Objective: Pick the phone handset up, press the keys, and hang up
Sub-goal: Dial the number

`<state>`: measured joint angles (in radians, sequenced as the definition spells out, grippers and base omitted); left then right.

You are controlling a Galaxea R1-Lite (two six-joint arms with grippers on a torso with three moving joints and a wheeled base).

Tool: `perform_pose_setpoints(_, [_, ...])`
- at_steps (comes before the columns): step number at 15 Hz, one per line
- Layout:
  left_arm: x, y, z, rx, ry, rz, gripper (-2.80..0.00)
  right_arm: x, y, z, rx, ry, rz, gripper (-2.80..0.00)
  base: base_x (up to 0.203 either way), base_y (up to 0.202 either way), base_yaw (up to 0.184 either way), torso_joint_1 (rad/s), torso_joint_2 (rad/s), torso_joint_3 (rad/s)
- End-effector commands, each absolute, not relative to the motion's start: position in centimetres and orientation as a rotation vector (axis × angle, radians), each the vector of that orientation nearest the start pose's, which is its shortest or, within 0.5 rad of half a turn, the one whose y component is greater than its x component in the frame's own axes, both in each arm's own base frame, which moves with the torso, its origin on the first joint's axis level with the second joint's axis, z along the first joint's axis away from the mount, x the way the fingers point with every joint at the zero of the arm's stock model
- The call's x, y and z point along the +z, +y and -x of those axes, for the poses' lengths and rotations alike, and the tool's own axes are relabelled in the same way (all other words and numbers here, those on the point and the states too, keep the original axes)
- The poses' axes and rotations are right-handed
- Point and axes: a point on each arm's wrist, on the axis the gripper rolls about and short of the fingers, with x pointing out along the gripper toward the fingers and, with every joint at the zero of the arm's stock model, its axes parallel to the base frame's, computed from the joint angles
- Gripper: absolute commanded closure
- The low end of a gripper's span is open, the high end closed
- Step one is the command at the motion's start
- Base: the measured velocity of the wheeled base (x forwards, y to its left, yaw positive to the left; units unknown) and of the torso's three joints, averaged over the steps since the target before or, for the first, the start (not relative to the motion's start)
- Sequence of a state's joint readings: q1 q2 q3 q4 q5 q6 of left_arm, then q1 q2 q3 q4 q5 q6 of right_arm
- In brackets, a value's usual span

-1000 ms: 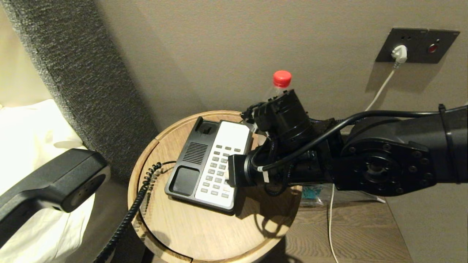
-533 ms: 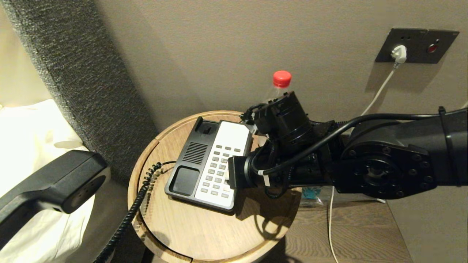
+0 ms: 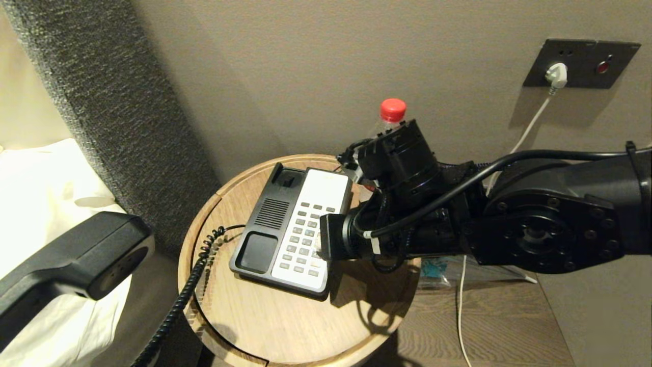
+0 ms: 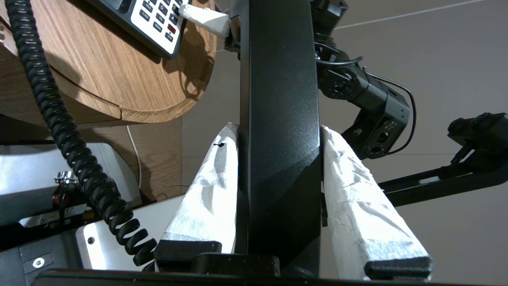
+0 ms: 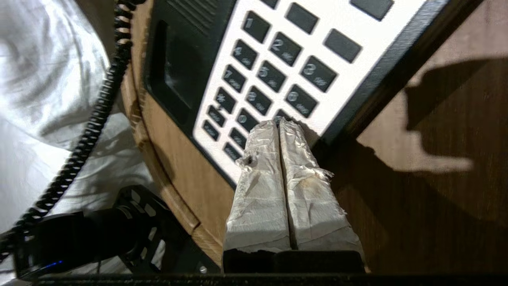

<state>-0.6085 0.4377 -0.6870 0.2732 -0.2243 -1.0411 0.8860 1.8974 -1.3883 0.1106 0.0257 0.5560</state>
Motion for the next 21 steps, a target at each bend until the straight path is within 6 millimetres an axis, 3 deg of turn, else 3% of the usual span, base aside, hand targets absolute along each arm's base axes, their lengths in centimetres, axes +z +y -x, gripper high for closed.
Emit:
perform_pose_setpoints(1, [24.1,0.7,1.8,-0.741,0.46,0.979,0.0,20.9,28.9,-22.9,0.703,0.795,-0.248,0.0,0.0,0.0,0.0,0.0,0.0,0.0])
perform_pose_setpoints(6, [24.1,0.7,1.9,-0.742,0.458,0.979,0.0,20.5,29.9,-22.7,0.718,0.804,-0.24,0.0,0.0,0.0,0.0,0.0,0.0,0.0])
perform_pose_setpoints(21, [23.8,0.7,1.9,-0.74,0.459,0.979,0.0,18.9,30.4,-23.4,0.695,0.83,-0.204,0.0,0.0,0.0,0.0,0.0,0.0,0.0])
